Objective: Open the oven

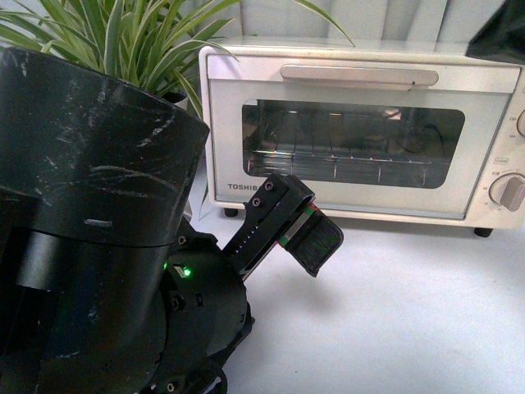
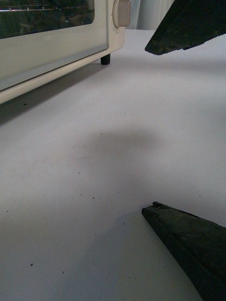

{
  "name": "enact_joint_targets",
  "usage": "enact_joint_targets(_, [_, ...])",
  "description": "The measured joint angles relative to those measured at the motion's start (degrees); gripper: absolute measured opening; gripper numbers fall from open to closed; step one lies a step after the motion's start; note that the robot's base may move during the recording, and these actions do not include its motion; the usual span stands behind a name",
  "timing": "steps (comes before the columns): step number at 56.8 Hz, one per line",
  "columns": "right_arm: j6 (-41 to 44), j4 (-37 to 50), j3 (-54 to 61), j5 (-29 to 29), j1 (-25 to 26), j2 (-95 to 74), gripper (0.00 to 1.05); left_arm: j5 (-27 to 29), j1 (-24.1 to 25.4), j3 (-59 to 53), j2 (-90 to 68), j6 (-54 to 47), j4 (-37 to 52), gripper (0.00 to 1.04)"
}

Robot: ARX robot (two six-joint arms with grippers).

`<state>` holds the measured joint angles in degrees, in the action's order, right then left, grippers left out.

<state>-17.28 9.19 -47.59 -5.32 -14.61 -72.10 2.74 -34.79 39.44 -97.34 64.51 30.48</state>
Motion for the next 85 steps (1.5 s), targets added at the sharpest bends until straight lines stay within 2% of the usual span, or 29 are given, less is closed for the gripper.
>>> enact_joint_targets(18, [-1.6, -4.3, -10.1, -4.5, -2.6, -8.5, 0.95, -0.4, 0.7, -0.2, 0.7, 0.0, -0.5, 0.98])
enact_joint_targets(53, [-1.6, -6.3, -15.6, -8.1, -2.9, -15.5, 0.95, -0.4, 1.0, -0.4, 1.1, 0.0, -0.9, 0.98])
enact_joint_targets(85, [2.7, -8.5, -15.3, -6.1, -2.8, -15.1, 0.95, -0.4, 1.3, -0.4, 1.4, 0.1, -1.3, 0.98])
